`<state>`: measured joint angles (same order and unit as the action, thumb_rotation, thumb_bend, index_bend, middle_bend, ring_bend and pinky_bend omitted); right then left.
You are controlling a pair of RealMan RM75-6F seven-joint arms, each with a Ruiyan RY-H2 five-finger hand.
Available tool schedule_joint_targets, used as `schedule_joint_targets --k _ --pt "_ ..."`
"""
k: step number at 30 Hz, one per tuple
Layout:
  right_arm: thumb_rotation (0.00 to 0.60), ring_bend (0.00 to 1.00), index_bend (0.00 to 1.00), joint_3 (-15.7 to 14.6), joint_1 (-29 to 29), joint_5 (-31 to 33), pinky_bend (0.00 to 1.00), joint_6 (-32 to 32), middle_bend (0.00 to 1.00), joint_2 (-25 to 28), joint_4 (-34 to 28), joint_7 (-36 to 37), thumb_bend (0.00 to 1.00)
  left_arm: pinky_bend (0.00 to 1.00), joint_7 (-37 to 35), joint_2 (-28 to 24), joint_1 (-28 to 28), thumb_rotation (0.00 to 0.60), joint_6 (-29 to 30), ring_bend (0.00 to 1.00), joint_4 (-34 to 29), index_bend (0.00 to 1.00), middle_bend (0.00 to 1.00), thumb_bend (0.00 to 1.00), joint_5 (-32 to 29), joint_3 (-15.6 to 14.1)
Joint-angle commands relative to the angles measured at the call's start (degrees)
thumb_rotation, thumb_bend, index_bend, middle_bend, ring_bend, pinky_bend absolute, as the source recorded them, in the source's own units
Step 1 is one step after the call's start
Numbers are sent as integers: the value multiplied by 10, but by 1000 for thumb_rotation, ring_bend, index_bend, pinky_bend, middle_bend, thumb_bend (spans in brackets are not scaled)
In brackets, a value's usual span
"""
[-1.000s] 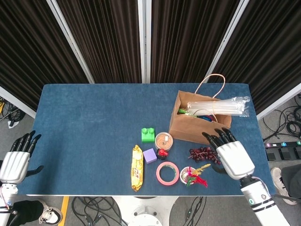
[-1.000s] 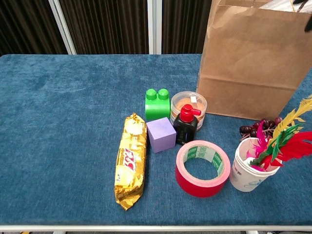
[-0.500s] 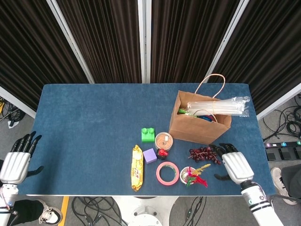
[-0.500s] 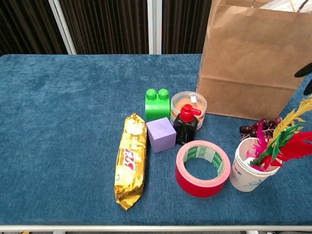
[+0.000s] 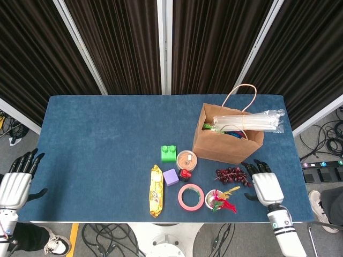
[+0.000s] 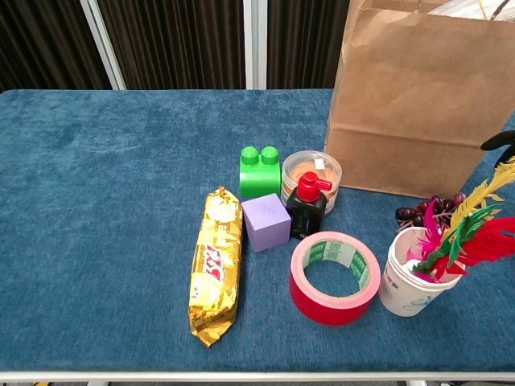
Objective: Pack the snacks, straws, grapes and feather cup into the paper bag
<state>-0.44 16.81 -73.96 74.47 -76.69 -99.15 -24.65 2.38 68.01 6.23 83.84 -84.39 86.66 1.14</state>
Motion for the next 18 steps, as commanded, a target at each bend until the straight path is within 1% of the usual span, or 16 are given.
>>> schedule_joint_targets --k 1,5,10,18 --pt "600 63 156 7 -1 7 125 -3 223 -29 34 -7 0 143 -2 -1 -1 600 0 0 2 102 87 67 1 -1" --pt "600 56 156 18 -1 15 121 -10 209 -57 66 11 0 143 -5 -2 -2 600 0 0 5 102 87 67 1 -2" --pt "600 56 156 24 2 18 121 -19 209 -88 99 17 0 143 -9 -2 -2 600 -1 0 9 102 87 68 1 -3" --pt "600 63 156 35 9 37 121 -39 209 -112 117 11 0 143 -13 0 -3 600 -2 0 14 102 87 68 0 -4"
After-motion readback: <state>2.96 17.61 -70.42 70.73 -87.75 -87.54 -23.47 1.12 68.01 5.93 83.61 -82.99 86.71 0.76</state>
